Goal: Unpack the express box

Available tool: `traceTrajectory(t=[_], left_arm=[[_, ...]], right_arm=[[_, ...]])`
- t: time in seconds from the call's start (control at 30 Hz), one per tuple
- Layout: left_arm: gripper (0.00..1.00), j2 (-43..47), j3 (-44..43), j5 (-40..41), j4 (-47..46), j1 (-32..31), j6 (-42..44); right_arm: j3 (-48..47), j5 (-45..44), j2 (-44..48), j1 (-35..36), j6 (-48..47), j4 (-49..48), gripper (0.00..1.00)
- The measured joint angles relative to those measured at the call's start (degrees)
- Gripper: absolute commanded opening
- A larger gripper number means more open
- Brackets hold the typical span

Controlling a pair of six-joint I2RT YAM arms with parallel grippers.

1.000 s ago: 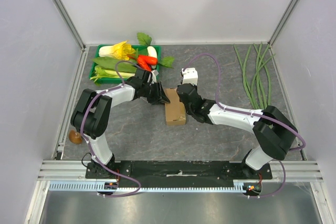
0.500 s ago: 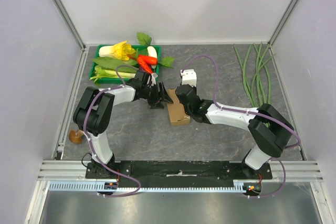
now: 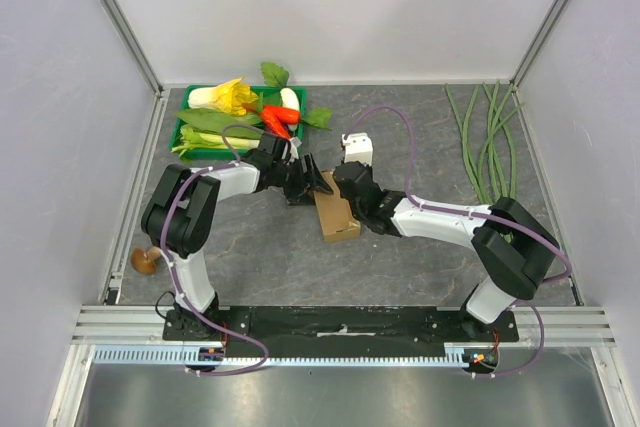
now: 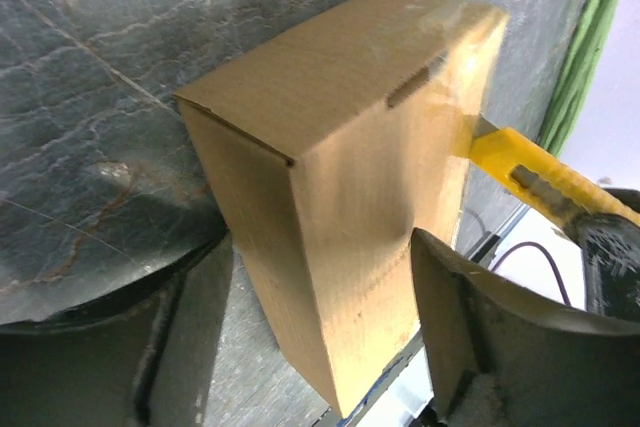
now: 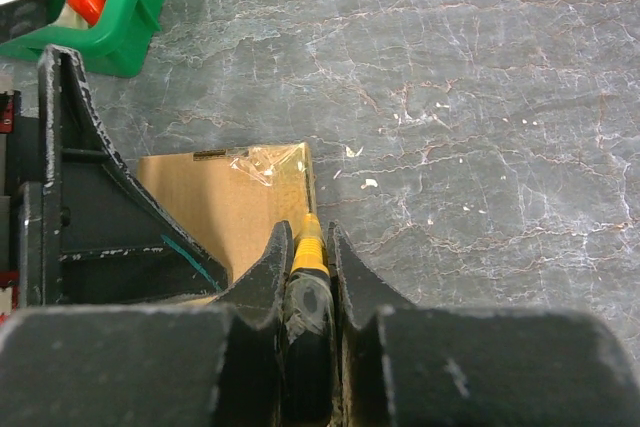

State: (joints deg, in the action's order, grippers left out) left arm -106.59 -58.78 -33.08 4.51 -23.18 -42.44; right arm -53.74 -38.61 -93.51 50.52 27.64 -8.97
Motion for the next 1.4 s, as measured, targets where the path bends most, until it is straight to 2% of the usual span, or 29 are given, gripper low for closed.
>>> traceTrajectory(t=[0.1, 0.23, 0.57, 1.4], left_arm=[[0.56, -1.46, -1.05, -0.13, 1.09, 0.09, -0.83], [0.47, -1.9, -1.9, -0.33, 2.27, 0.17, -2.4], [0.44, -1.9, -2.14, 0.07, 3.08, -0.09, -6.14], [0.4, -1.4, -2.23, 2.08, 4.02, -0.42, -8.52]], right_arm=[[0.0, 0.2, 0.0, 0.0, -0.22, 0.02, 0.0], [0.0, 0.22, 0.04, 0.0, -0.39, 0.22, 0.0], [0.09, 0.87, 3.26, 0.79, -0.02, 6.12, 0.0], [4.74, 7.91, 13.86, 2.14, 3.21, 18.62, 0.0]])
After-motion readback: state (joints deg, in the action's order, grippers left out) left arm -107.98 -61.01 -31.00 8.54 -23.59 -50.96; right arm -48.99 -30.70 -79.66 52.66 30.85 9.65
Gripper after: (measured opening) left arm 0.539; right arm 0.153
